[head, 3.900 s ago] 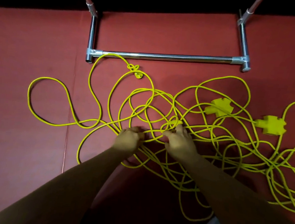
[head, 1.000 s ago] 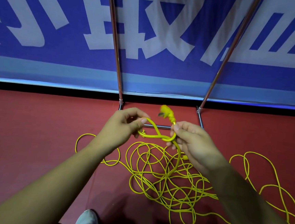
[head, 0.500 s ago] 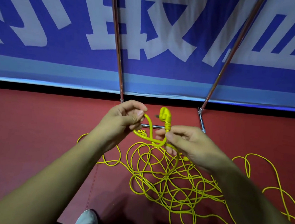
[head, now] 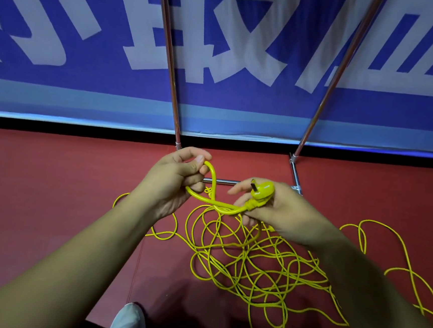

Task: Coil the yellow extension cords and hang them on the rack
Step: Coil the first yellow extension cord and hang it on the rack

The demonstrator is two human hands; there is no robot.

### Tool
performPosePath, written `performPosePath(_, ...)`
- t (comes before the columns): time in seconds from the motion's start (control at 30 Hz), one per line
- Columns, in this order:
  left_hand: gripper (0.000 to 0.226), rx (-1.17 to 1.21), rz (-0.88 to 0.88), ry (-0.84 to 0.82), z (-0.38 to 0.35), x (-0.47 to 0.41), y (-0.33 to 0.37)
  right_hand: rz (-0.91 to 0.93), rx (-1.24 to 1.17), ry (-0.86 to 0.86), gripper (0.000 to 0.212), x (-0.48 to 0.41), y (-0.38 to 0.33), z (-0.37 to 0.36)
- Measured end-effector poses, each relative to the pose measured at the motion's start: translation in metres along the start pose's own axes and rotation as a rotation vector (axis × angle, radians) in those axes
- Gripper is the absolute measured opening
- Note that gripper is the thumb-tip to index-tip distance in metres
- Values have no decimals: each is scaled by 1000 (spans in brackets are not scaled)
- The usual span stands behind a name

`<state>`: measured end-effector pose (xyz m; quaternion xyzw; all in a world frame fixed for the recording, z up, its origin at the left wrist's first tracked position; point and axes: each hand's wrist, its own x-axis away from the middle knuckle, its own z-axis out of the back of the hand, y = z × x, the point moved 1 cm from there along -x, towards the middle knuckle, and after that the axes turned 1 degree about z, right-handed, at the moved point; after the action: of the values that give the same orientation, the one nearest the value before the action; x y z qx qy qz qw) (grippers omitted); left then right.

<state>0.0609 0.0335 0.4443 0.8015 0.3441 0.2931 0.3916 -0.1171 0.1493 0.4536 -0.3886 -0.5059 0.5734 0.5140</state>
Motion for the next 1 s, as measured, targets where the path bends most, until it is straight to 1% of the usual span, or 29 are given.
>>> performPosePath(0.07, 20, 11, 14, 143, 7, -4, -3, 3, -98, -48, 43, 3, 2, 4)
performPosePath(0.13, 23, 98, 22, 236, 13, -7, -5, -15, -213, -109, 44, 7, 4, 8)
performPosePath(0.2, 22, 170, 17, 257, 14, -7, -5, -43, -314, -151, 39, 8, 3, 8)
performPosePath(0.23, 20, 160, 10, 242, 12, -7, -4, -74, -308, -154, 42, 7, 3, 6)
performPosePath(0.27, 18, 121, -2, 211, 10, -5, -3, -104, -223, -147, 44, 7, 3, 3)
performPosePath(0.3, 15, 66, -16, 168, 7, -4, -2, -120, -100, -126, 40, 6, 3, 0)
performPosePath(0.33, 12, 14, -31, 116, 5, -3, -1, -120, 6, -104, 26, 5, 2, -4)
performPosePath(0.37, 7, -32, -45, 60, 2, -1, -1, -132, 52, -84, 14, 3, 5, -7)
performPosePath(0.43, 10, -109, -59, -37, -4, 4, -2, -195, 139, -29, 37, 2, 11, -11)
performPosePath(0.47, 12, -139, -61, -79, -7, 6, -3, -216, 205, 10, 43, 1, 11, -13)
performPosePath(0.5, 13, -169, -63, -115, -9, 7, -5, -218, 277, 64, 43, 0, 13, -13)
performPosePath(0.57, 14, -301, -85, -155, -10, 9, -5, -157, 395, 162, 32, -2, 12, -12)
performPosePath(0.6, 13, -408, -102, -166, -10, 10, -4, -130, 390, 187, 24, -3, 11, -10)
performPosePath(0.67, 7, -639, -135, -155, -8, 10, -3, -121, 299, 191, 11, -3, 10, -6)
performPosePath(0.7, 7, -690, -140, -124, -5, 8, -4, -125, 270, 187, 8, -3, 10, -5)
performPosePath(0.73, 12, -679, -112, -68, -3, 6, -6, -118, 268, 186, 6, -2, 8, -6)
performPosePath(0.8, 24, -618, -3, 48, 2, 3, -10, -73, 307, 207, 9, -2, 6, -5)
performPosePath(0.83, 29, -676, 49, 93, 6, 2, -11, -54, 305, 241, 11, -2, 7, -3)
performPosePath(0.87, 33, -805, 77, 118, 12, 0, -10, -44, 272, 295, 12, -2, 7, 0)
performPosePath(0.9, 34, -946, 84, 110, 16, -1, -9, -38, 242, 364, 12, -1, 8, 6)
performPosePath(0.93, 31, -1033, 96, 74, 20, -2, -8, -28, 226, 421, 11, 0, 9, 13)
performPosePath(1.0, 30, -1031, 152, -33, 21, 1, -5, -10, 198, 502, 11, 3, 12, 23)
